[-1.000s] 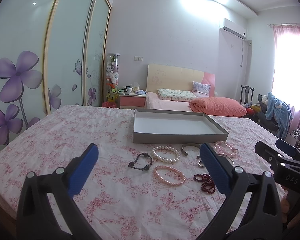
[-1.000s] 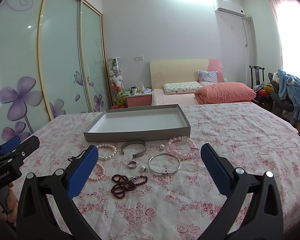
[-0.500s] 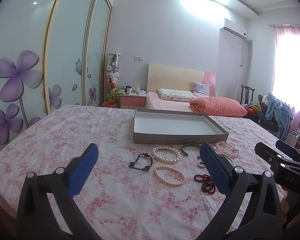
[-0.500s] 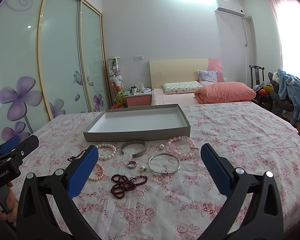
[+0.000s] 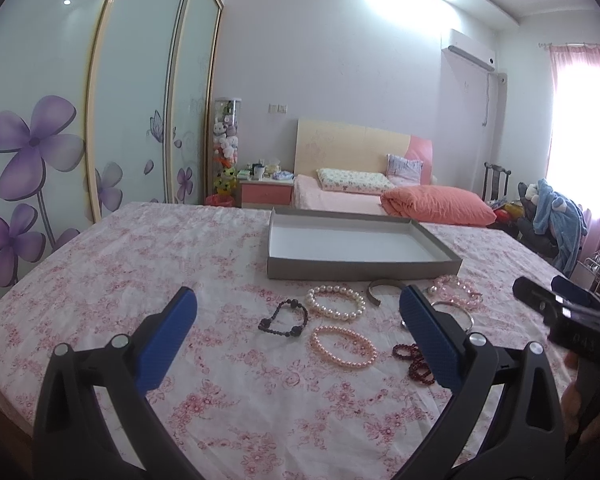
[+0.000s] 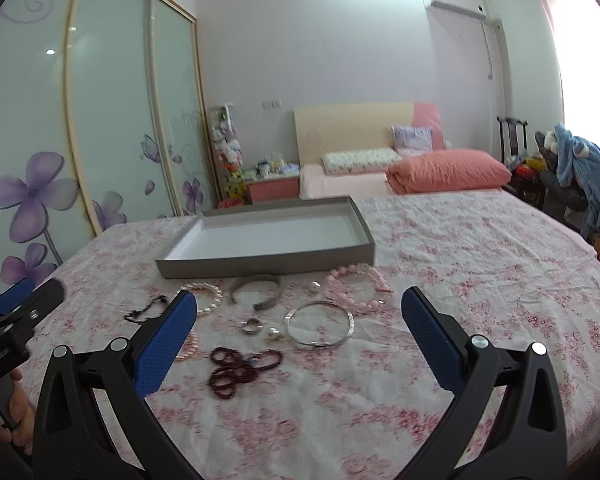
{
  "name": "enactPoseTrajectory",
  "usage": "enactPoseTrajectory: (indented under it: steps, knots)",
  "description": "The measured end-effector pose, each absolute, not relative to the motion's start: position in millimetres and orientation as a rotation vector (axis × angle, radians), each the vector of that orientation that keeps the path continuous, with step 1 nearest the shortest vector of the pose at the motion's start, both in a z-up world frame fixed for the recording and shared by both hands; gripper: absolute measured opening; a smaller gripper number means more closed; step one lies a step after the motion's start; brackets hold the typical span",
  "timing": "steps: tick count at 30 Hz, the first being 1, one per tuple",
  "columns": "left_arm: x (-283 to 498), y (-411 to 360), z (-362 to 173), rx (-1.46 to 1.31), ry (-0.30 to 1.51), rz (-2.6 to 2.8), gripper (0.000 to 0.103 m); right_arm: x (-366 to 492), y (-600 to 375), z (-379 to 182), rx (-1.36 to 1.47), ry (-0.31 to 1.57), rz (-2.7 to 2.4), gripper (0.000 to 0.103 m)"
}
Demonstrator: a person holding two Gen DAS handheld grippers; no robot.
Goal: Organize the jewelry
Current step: 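Grasp the pink crystal bracelet with the right tool while the left tool grasps the black beaded bracelet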
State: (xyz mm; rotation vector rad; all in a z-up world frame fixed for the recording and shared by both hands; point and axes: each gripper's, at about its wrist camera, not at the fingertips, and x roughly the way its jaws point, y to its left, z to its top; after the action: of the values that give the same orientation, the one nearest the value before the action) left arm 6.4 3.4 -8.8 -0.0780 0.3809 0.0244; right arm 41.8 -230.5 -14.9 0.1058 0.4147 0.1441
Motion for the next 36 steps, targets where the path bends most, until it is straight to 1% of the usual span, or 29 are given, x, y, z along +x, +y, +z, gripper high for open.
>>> enactPoseTrajectory:
  steps: [3, 4, 6, 7, 8, 9, 11, 14, 16, 18, 22, 24, 25, 26, 27, 28, 30, 31, 33, 36]
  knots:
    - [18.5, 2.4, -16.9, -0.075, 0.431, 0.034, 0.099, 69.6, -243.8, -17.7, 0.110, 0.482, 0.106, 0.101]
    - [22.8, 4.5, -18.4, -0.072, 0.447, 0.037, 0.099, 80.1, -249.1, -19.2, 0.112, 0.511, 0.096, 0.099]
    - [34.2, 7.7, -21.7, -0.065, 0.488, 0.046, 0.099, 102.9, -256.3, -19.5, 0.108, 0.570, 0.087, 0.089]
    - [40.3, 10.2, -23.1, -0.062, 0.505, 0.050, 0.099, 114.2, -260.0, -23.1, 0.099, 0.602, 0.083, 0.078]
    - [46.0, 11.8, -25.3, -0.059, 0.527, 0.055, 0.099, 124.5, -261.7, -25.5, 0.089, 0.630, 0.078, 0.070]
    - [51.2, 14.9, -26.6, -0.059, 0.541, 0.058, 0.099, 136.8, -263.5, -28.9, 0.079, 0.662, 0.073, 0.067]
    - [60.0, 19.0, -28.9, -0.059, 0.567, 0.062, 0.099, 158.1, -266.6, -39.4, 0.064, 0.722, 0.059, 0.054]
    - [71.3, 26.3, -31.3, -0.055, 0.596, 0.071, 0.099, 185.7, -273.6, -55.8, 0.078, 0.808, 0.055, 0.045]
    - [77.4, 29.4, -32.7, -0.053, 0.610, 0.069, 0.099, 195.3, -274.7, -64.1, 0.088, 0.850, 0.061, 0.042]
    - [82.1, 29.8, -35.1, -0.045, 0.627, 0.070, 0.099, 200.6, -273.9, -68.6, 0.072, 0.867, 0.048, 0.041]
    - [93.0, 31.4, -41.2, -0.031, 0.655, 0.064, 0.099, 205.4, -271.7, -75.8, 0.053, 0.897, 0.034, 0.029]
    - [98.5, 31.2, -45.0, -0.026, 0.674, 0.057, 0.099, 204.2, -269.3, -78.1, 0.023, 0.879, 0.027, 0.023]
    - [100.8, 31.2, -46.4, -0.025, 0.682, 0.054, 0.098, 202.2, -267.7, -77.8, 0.014, 0.875, 0.034, 0.017]
    - [104.5, 30.8, -48.5, -0.024, 0.697, 0.050, 0.096, 199.3, -266.4, -77.0, 0.012, 0.874, 0.036, 0.017]
    - [106.9, 31.4, -50.0, -0.025, 0.707, 0.046, 0.091, 198.9, -266.4, -76.7, 0.016, 0.872, 0.036, 0.016]
    - [110.8, 32.1, -51.8, -0.028, 0.722, 0.039, 0.088, 198.7, -267.8, -76.5, 0.022, 0.868, 0.036, 0.014]
    - [117.1, 35.3, -54.9, -0.040, 0.743, 0.032, 0.078, 202.9, -271.5, -76.3, 0.039, 0.857, 0.032, 0.014]
    - [120.5, 37.3, -57.1, -0.048, 0.756, 0.030, 0.076, 202.9, -273.4, -75.2, 0.049, 0.849, 0.033, 0.014]
    - [127.0, 40.9, -62.2, -0.064, 0.787, 0.027, 0.064, 202.9, -275.2, -72.8, 0.061, 0.837, 0.036, 0.014]
    - [134.5, 44.6, -71.0, -0.089, 0.827, 0.004, 0.054, 203.0, -275.5, -68.8, 0.064, 0.823, 0.045, 0.014]
